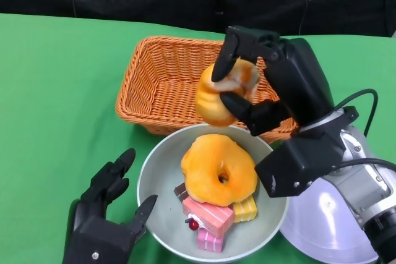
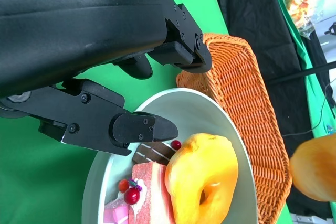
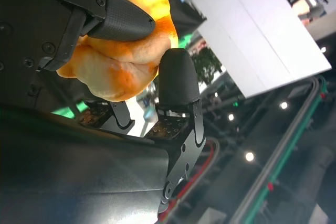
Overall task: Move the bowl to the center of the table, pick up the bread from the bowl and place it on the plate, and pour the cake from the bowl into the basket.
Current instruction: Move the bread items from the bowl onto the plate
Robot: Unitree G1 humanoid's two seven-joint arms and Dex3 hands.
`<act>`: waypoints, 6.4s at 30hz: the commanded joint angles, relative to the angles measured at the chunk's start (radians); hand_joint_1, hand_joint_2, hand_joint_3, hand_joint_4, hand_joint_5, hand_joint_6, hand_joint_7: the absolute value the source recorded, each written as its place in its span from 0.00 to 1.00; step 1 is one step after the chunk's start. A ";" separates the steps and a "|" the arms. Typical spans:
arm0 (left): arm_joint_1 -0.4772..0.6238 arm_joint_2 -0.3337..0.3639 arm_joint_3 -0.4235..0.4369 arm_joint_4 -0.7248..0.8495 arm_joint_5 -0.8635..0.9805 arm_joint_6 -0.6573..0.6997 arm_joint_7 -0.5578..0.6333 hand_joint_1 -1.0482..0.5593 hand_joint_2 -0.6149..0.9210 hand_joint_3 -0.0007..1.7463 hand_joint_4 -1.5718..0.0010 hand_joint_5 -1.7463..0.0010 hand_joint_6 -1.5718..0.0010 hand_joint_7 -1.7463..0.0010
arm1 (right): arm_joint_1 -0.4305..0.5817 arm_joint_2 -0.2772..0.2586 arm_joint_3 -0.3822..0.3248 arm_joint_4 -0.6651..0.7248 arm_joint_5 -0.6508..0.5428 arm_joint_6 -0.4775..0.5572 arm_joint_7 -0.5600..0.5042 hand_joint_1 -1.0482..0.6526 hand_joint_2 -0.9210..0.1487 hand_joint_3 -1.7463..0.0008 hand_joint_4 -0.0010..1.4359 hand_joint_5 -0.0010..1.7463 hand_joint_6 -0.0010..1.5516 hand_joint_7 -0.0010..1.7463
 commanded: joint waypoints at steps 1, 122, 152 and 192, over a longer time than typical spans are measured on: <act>0.009 0.014 0.005 -0.014 -0.004 -0.004 -0.013 0.50 1.00 0.16 0.95 0.55 0.72 0.99 | 0.022 -0.055 -0.051 -0.032 -0.010 -0.020 -0.065 0.55 0.76 0.00 0.71 1.00 0.52 0.97; 0.007 0.005 -0.018 -0.049 0.017 0.046 -0.023 0.50 1.00 0.17 0.94 0.53 0.70 0.99 | 0.279 -0.228 0.179 -0.392 -0.126 0.320 0.512 0.31 0.03 1.00 0.00 0.45 0.13 0.12; -0.013 -0.014 -0.017 -0.029 0.003 0.035 -0.019 0.49 1.00 0.17 0.96 0.51 0.71 1.00 | 0.185 -0.149 0.267 -0.001 -0.195 0.099 0.046 0.53 0.30 0.49 0.69 0.75 0.69 0.42; -0.009 -0.006 -0.019 -0.043 -0.009 0.051 -0.029 0.51 1.00 0.17 0.95 0.52 0.70 0.99 | 0.233 -0.096 0.075 -0.171 -0.049 -0.208 -0.105 0.46 0.74 0.00 0.74 1.00 0.57 0.94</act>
